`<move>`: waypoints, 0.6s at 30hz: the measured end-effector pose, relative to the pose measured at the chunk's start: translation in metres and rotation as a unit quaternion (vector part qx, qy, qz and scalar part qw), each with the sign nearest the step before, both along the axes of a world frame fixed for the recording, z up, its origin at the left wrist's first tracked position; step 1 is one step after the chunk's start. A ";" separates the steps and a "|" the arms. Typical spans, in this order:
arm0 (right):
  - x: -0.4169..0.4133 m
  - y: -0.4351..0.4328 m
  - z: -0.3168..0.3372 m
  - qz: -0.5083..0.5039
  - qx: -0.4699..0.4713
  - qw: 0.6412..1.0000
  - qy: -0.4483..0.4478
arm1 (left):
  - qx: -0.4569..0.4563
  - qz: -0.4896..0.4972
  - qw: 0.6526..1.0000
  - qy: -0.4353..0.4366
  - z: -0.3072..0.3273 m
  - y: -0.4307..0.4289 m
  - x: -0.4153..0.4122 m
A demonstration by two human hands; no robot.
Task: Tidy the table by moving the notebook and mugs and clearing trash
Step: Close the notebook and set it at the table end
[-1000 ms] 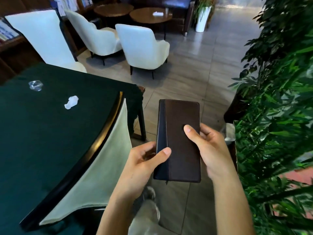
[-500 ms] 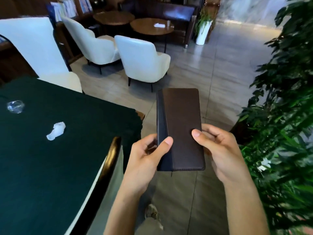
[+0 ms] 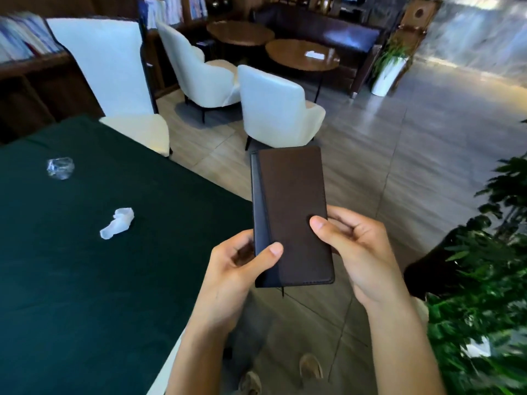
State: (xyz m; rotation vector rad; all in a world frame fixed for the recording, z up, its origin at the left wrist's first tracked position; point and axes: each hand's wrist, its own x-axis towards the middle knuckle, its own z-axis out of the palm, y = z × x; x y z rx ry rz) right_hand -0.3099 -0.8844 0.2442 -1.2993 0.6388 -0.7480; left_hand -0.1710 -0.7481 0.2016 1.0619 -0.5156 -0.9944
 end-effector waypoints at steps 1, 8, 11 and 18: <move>0.008 -0.001 -0.002 0.015 -0.002 1.000 0.002 | 0.001 0.014 1.000 -0.002 -0.002 0.002 0.005; 0.048 -0.019 -0.023 0.090 0.008 0.996 -0.002 | 0.028 0.091 0.995 -0.009 -0.017 0.006 0.022; 0.067 -0.038 -0.031 0.133 0.011 0.991 0.004 | 0.043 0.128 0.991 -0.003 -0.022 -0.003 0.028; 0.145 -0.097 -0.041 0.254 0.015 0.967 0.015 | 0.076 0.267 0.961 0.000 -0.027 -0.044 0.059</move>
